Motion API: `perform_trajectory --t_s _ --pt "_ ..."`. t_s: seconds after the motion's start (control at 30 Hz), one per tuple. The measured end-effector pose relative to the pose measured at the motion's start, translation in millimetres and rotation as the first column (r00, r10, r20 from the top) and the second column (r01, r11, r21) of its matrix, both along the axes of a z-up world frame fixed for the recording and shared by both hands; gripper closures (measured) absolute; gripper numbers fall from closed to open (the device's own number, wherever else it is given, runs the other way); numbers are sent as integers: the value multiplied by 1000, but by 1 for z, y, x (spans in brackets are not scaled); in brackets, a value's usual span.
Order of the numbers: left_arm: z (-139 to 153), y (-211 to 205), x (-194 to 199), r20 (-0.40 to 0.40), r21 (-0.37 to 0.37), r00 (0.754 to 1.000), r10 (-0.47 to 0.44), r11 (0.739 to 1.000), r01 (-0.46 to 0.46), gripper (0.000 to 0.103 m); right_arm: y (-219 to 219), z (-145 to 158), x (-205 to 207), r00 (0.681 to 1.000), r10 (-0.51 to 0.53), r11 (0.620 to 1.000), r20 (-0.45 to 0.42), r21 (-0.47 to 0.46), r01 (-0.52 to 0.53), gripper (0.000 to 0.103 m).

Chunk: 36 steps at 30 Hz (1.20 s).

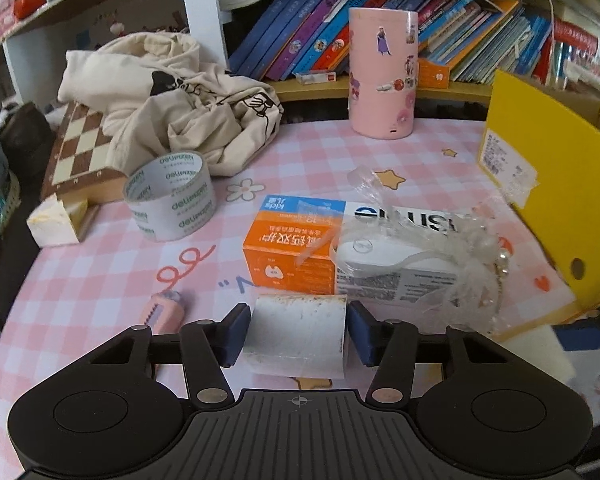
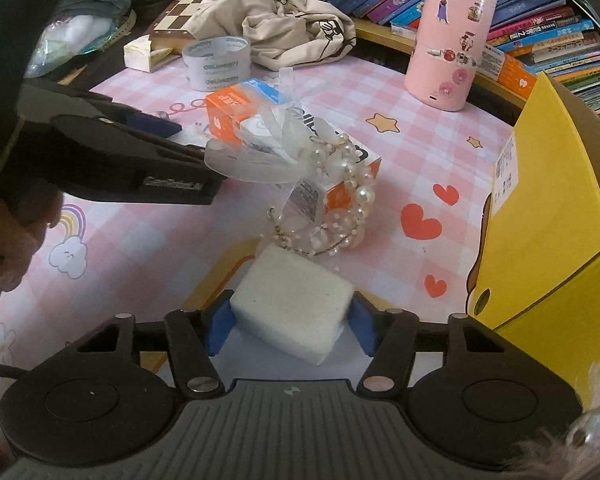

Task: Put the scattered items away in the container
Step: 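Grasp the white sponge block with the right gripper while the left gripper grasps the white tissue pack, then lift and carry the sponge and tissue pack toward the yellow box with both grippers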

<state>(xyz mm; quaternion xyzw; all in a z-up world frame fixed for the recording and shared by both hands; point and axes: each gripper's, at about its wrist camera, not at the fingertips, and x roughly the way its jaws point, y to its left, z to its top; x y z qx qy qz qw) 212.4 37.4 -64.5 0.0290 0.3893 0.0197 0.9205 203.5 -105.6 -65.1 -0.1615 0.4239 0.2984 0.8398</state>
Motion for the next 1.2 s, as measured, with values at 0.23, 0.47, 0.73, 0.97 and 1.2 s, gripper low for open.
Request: perform_trajectory --t_s 0.23,0.47,0.73,0.97,1.2 --pt "9 7 -22 4 -45 1000 23 999 -23 51 1 2 -4 1000 5 1000 5 -9 -5 52" --pt "13 18 -47 -9 -68 998 68 995 -68 51 1 6 -14 1000 8 1000 13 -10 -8 53" --pt "26 21 -74 17 -98 997 78 992 -76 51 3 13 -29 1000 5 1000 28 2 -5 53" --pt "35 26 -95 37 -115 996 85 990 -80 51 4 21 -48 999 4 1000 52 14 -4 53" --pt "43 29 -115 60 -122 995 86 989 -78 51 1 28 -64 997 -25 999 69 23 24 54"
